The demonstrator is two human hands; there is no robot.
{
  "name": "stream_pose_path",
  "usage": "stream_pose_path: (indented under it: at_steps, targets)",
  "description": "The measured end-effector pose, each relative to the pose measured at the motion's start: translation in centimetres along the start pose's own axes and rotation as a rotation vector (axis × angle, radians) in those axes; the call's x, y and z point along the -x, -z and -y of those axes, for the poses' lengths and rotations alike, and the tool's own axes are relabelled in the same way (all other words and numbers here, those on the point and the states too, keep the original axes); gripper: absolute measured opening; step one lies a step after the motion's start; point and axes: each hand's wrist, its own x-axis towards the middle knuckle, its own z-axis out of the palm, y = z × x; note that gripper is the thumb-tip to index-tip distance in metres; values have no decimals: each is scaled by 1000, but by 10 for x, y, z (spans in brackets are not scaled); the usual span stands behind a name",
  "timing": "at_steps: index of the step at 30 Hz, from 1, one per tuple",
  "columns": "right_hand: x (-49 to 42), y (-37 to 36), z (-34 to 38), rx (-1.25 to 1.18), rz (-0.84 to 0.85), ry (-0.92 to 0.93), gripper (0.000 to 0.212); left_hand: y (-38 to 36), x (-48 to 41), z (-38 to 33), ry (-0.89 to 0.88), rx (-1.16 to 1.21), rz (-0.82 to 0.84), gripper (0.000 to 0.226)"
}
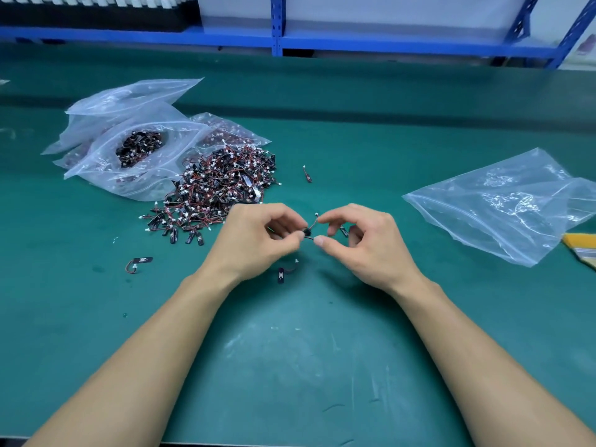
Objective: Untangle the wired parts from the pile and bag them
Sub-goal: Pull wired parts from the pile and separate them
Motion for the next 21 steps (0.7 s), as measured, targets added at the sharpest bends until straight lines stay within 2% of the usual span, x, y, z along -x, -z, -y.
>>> stream_pose_path:
  at_steps: [4,12,17,21]
  targets:
    - [-1,5,-2,-111,58,17,4,-11,1,-3,79,196,109,16]
    - [-1,15,-7,-216,168,-71,15,-9,-1,0,175,405,176,11]
    - [1,22,-7,-220,216,-105,22,-10,-1,1,192,417,179,19]
    - [0,31,-10,-219,211,-147,22,-9,-1,2,171,337,175,18]
